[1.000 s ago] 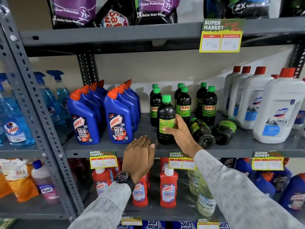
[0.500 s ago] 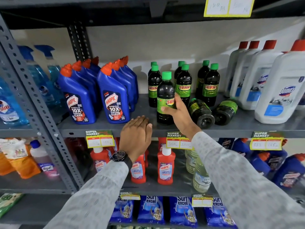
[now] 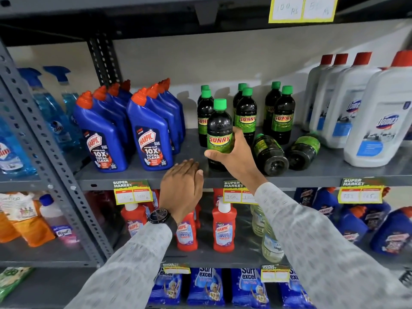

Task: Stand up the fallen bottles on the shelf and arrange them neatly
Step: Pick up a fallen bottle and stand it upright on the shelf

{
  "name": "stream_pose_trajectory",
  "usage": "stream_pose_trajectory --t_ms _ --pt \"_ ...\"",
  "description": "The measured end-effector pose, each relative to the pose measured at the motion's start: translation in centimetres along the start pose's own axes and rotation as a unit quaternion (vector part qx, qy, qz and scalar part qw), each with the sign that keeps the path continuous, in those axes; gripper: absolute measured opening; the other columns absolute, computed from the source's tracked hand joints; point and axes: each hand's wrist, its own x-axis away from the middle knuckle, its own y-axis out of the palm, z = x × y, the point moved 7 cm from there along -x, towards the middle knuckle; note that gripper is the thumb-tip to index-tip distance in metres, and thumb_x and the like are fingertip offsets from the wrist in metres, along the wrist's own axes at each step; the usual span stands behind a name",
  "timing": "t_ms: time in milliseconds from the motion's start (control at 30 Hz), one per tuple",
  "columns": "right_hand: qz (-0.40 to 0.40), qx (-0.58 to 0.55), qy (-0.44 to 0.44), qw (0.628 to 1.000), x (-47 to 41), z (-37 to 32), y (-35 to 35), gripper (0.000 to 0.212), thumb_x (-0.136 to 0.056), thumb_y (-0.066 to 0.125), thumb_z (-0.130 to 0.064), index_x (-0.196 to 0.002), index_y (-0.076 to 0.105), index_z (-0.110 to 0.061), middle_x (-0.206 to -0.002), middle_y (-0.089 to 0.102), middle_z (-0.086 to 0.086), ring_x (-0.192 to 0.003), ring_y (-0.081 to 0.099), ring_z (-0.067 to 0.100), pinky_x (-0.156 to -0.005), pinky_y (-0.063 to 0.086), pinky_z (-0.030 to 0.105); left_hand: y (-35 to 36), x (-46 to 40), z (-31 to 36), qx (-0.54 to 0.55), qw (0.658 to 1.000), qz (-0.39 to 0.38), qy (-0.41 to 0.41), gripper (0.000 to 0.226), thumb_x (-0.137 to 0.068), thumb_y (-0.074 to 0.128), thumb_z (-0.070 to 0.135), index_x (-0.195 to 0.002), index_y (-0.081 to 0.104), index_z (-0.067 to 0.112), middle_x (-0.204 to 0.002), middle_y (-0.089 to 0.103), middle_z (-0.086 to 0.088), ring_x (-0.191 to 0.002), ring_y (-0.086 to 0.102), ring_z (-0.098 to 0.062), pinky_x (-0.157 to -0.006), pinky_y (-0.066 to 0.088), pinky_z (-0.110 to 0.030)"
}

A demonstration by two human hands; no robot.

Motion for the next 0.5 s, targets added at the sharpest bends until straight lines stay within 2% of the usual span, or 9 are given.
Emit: stream_pose_trajectory --t_ms 67,133,300,433,500 --pt "-0.009 0.005 -0.003 1.000 0.1 -0.2 0.0 0.089 -0.075 0.095 -0.026 -0.147 0.043 -0.019 -0.134 0.065 -0.002 -0.120 0.064 0.012 -0.098 0.051 0.020 0.0 0.0 0.0 0.002 1.000 -0.001 0.000 0.056 -0.108 0.027 0.042 -0.132 0.067 0.011 -0.138 0.067 -0.009 -0.129 0.061 -0.020 -0.114 0.040 -0.037" --pt "-0.016 0.014 -0.002 1.000 0.3 -0.3 0.0 0.083 -0.080 0.092 -0.020 -0.147 0.044 -0.017 -0.132 0.066 -0.001 -0.120 0.064 0.013 -0.098 0.051 0.022 0.1 0.0 0.0 0.003 1.000 -0.005 0.000 0.057 -0.108 0.027 0.042 -0.132 0.067 0.011 -0.138 0.067 -0.009 -0.129 0.061 -0.020 -0.114 0.041 -0.037" --pt "-0.006 0.029 0.000 1.000 0.4 -0.4 -0.1 0.083 -0.078 0.094 -0.023 -0.145 0.046 -0.016 -0.127 0.066 -0.004 -0.115 0.064 0.010 -0.089 0.047 0.011 0.0 0.0 0.0 0.006 1.000 -0.005 -0.004 0.055 -0.108 0.028 0.041 -0.132 0.068 0.011 -0.137 0.067 -0.009 -0.129 0.061 -0.020 -0.114 0.041 -0.037" --pt "-0.008 -0.003 0.004 1.000 0.9 -1.1 -0.3 0.085 -0.080 0.092 -0.027 -0.150 0.044 -0.017 -0.128 0.066 -0.004 -0.111 0.065 0.006 -0.099 0.052 0.024 0.1 0.0 0.0 0.010 1.000 -0.018 -0.008 0.056 -0.106 0.028 0.041 -0.131 0.068 0.010 -0.137 0.067 -0.011 -0.129 0.062 -0.022 -0.113 0.042 -0.037" --pt "0.006 -0.033 -0.008 0.999 1.4 -2.1 -0.8 0.083 -0.088 0.083 -0.039 -0.155 0.041 -0.017 -0.130 0.064 -0.005 -0.113 0.064 0.004 -0.100 0.054 0.025 0.0 -0.3 0.1 0.008 0.999 -0.030 -0.012 0.057 -0.105 0.027 0.040 -0.132 0.067 0.010 -0.139 0.066 -0.011 -0.130 0.061 -0.022 -0.113 0.043 -0.038"
